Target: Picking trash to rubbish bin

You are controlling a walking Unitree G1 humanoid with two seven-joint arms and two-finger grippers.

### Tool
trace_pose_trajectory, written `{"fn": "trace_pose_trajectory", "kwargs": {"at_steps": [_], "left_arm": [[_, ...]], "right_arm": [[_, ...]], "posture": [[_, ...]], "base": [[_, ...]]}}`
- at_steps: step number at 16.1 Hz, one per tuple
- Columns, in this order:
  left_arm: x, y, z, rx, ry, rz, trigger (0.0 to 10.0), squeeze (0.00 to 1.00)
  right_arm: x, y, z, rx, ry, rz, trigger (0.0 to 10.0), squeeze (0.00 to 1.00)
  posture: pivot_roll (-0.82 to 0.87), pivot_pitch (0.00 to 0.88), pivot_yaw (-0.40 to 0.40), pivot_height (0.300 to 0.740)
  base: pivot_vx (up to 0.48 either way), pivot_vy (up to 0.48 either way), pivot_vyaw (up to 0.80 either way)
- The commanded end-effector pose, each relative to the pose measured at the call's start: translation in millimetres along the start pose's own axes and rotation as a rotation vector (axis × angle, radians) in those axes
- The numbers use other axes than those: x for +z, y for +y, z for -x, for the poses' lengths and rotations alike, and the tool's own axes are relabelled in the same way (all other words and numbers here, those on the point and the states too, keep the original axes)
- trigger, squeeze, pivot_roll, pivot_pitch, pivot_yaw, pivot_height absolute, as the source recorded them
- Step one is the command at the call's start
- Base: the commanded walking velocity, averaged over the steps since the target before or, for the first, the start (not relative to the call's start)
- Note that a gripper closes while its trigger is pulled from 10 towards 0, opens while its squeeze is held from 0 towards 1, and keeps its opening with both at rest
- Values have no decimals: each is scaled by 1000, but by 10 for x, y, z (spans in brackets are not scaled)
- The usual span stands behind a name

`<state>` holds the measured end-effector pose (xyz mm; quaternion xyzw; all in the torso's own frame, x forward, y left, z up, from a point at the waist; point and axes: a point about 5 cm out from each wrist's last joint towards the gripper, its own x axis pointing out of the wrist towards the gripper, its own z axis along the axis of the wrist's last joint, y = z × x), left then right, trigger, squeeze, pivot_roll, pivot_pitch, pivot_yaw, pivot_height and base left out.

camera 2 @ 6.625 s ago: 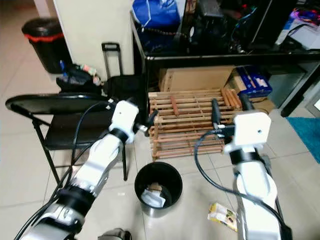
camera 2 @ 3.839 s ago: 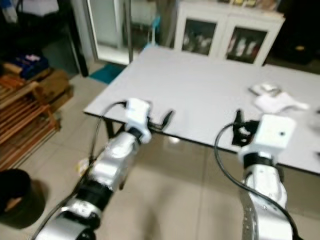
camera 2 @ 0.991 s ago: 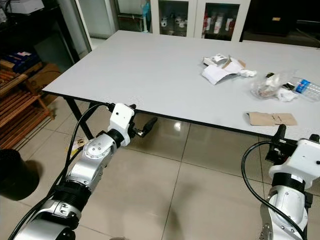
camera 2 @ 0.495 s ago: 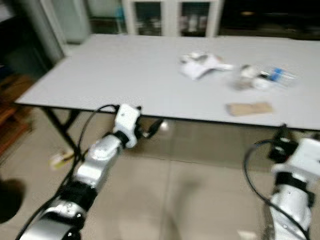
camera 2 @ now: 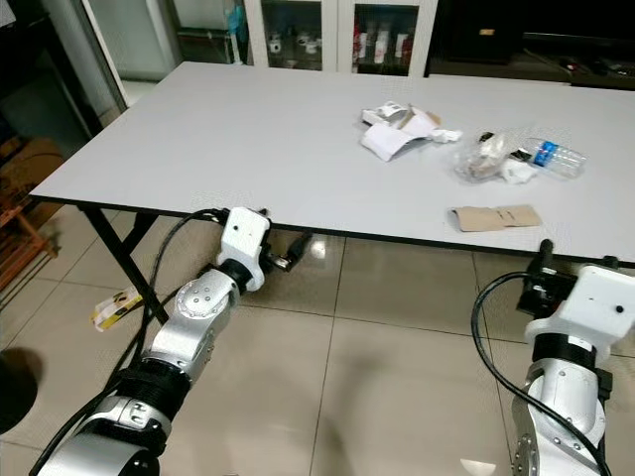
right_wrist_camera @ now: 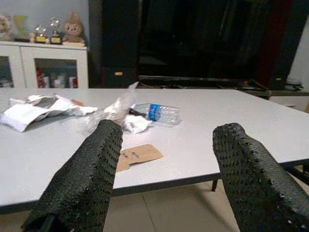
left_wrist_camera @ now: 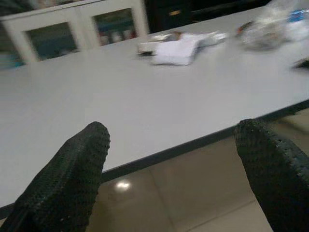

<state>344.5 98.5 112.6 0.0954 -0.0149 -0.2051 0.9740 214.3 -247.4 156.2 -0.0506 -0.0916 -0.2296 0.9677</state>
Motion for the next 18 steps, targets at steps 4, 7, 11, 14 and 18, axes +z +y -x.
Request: {"fn": "trace_pose_trajectory", "kwargs": {"at_steps": [4, 7, 11, 14, 18], "left_arm": [[2, 380, 129, 237, 0, -61, 10000, 0], [-87, 446, 223, 276, 22, -62, 10000, 0], [-185, 291, 271, 217, 66, -27, 10000, 0], [-196, 242, 287, 185, 67, -34, 10000, 0], [-153, 171, 253, 106, 72, 1, 10000, 0]], "right_arm": [[-21, 96, 19, 67, 25, -30, 10000, 0], [-45, 223, 22, 160, 51, -53, 10000, 0], [-81, 296, -23, 225, 70, -64, 10000, 0], [-126, 312, 0, 224, 88, -65, 10000, 0], [-174, 281, 42, 201, 107, -61, 10000, 0]], "posture": [[99, 25, 6, 740], [125, 43, -22, 740], [143, 52, -33, 740], [152, 60, -38, 740], [143, 61, -24, 740]], "base": [[0, 0, 0], [0, 0, 0], [0, 0, 0], [0, 0, 0], [0, -118, 0]]}}
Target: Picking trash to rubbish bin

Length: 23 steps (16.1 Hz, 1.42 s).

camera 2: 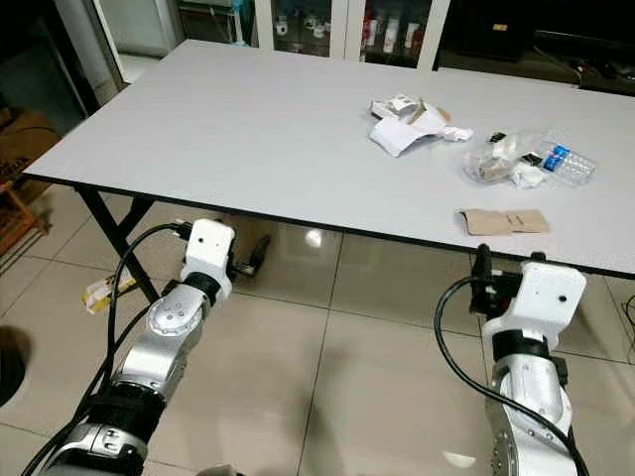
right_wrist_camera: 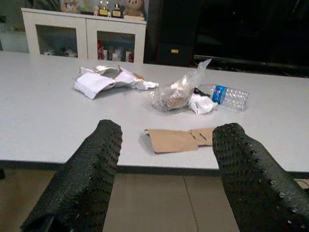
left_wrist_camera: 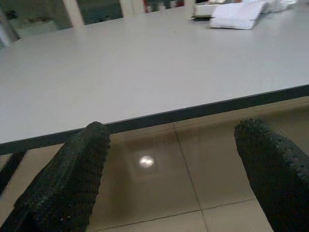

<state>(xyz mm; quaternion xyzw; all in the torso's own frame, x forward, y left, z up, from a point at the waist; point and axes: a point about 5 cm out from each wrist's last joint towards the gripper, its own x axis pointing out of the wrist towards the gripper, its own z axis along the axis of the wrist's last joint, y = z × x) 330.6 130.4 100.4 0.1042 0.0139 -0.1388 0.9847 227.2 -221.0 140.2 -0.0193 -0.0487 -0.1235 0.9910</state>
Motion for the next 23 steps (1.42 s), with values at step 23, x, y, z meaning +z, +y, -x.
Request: {"fn": "trace_pose_trajectory", "kwargs": {"at_steps": [23], "left_arm": [[35, -125, -57, -59, 22, 34, 10000, 0]], "right_arm": [[-24, -13, 47, -24, 14, 15, 10000, 0]], "posture": [[118, 59, -11, 740]], "base": [[0, -469, 0]]}}
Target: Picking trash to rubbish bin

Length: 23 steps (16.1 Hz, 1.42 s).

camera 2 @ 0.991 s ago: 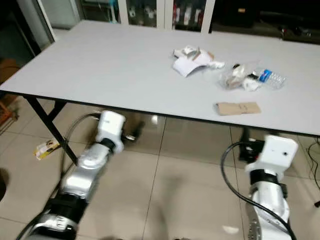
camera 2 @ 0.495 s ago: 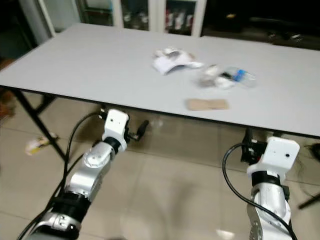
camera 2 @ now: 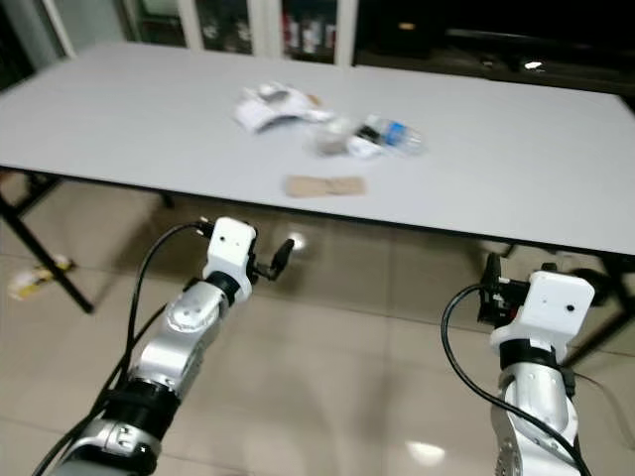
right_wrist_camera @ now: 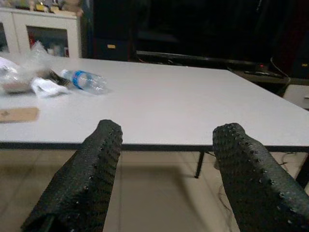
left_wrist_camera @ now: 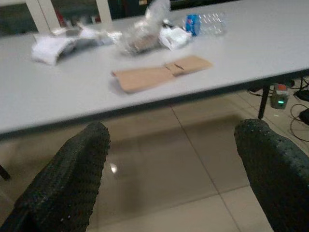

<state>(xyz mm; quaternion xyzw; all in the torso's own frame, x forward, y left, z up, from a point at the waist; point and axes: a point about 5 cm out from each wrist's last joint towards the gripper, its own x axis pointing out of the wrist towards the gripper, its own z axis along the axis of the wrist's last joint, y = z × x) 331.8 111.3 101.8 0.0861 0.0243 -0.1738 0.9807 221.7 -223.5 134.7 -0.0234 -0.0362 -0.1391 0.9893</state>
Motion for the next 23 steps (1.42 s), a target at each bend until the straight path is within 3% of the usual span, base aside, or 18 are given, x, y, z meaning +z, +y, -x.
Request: {"fn": "trace_pose_trajectory", "kwargs": {"at_steps": [1, 4, 10, 13, 23], "left_arm": [[-18, 47, 7, 13, 14, -1, 10000, 0], [-18, 31, 1, 11, 14, -5, 10000, 0], [43, 15, -67, 27, -3, 44, 10000, 0], [144, 0, -131, 21, -30, 73, 10000, 0], [145, 8, -158, 40, -27, 74, 10000, 0]], "right_arm": [[25, 26, -3, 7, -9, 3, 10000, 0], [15, 25, 6, 8, -5, 5, 10000, 0], [24, 54, 7, 32, -8, 15, 10000, 0], [45, 111, 25, 79, -16, 16, 10000, 0], [58, 146, 28, 114, -25, 41, 10000, 0]], "posture": [[118, 59, -11, 740], [118, 59, -11, 740], [109, 60, -11, 740], [106, 60, -12, 740], [91, 56, -9, 740]], "base": [[0, -469, 0], [0, -451, 0], [0, 0, 0], [424, 0, 0], [451, 24, 0]]}}
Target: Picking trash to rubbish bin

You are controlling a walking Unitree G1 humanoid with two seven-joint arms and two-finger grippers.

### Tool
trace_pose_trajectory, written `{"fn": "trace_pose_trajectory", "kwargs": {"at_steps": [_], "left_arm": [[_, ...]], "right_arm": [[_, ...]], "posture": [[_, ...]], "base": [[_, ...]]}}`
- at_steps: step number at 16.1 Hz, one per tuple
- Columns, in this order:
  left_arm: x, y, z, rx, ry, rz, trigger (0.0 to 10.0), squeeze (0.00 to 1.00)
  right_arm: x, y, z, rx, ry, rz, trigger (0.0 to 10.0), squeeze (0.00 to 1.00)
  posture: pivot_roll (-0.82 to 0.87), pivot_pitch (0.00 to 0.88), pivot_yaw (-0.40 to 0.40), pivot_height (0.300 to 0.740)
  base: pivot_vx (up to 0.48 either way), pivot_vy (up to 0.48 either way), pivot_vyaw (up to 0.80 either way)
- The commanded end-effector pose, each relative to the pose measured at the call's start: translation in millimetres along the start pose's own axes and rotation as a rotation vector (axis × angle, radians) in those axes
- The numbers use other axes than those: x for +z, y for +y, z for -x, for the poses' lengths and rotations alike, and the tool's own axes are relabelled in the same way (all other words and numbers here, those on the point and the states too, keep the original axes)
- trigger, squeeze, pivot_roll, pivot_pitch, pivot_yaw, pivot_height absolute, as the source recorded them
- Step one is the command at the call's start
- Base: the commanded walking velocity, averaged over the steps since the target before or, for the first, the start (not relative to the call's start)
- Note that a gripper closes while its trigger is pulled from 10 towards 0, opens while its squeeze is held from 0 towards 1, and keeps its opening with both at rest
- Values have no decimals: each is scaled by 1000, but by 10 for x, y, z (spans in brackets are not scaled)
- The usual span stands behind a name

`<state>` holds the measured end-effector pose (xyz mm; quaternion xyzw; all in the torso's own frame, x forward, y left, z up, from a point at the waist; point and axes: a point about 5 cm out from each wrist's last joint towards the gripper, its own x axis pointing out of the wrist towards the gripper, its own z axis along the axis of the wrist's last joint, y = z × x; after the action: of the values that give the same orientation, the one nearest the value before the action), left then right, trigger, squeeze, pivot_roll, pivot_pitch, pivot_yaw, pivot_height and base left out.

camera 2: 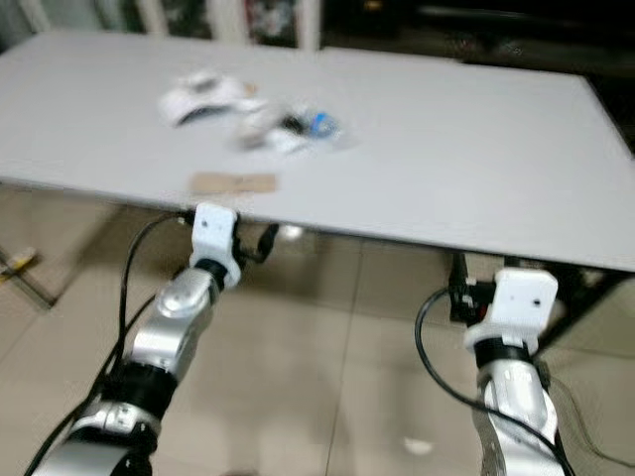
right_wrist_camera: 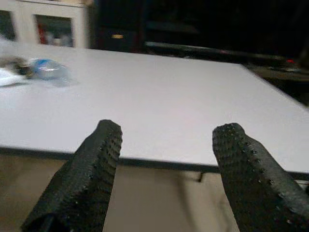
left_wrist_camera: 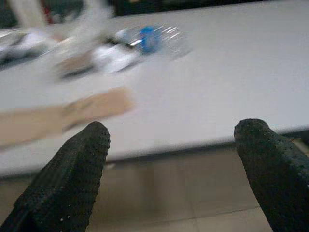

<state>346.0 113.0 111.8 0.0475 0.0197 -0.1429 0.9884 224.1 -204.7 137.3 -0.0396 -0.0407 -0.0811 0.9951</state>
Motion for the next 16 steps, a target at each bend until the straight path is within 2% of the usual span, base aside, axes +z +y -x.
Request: {"fn": "trace_pose_trajectory", "kwargs": {"at_steps": [1, 5, 11, 13, 16], "left_arm": [[40, -76, -31, -22, -9, -4, 10000, 0], [33, -60, -30, -13, -6, -4, 10000, 0], [14, -42, -42, 16, 12, 0, 10000, 0], [27, -57, -35, 6, -6, -26, 10000, 0], [11, -45, -33, 16, 3, -22, 10000, 0]], "right_arm": [[21, -36, 8, -1, -9, 17, 10000, 0], [13, -35, 21, -1, -6, 18, 10000, 0], [1, -49, 51, -7, 3, 19, 10000, 0], [0, -45, 57, -9, 3, 19, 10000, 0], [1, -41, 65, -10, 5, 19, 10000, 0]], "posture": [[95, 54, -8, 740], [94, 57, -8, 740], [88, 64, -6, 740], [87, 66, -5, 740], [87, 69, -5, 740]], "base": [[409, 251, 0], [396, 269, 0], [0, 458, 0], [0, 0, 0], [0, 0, 0]]}}
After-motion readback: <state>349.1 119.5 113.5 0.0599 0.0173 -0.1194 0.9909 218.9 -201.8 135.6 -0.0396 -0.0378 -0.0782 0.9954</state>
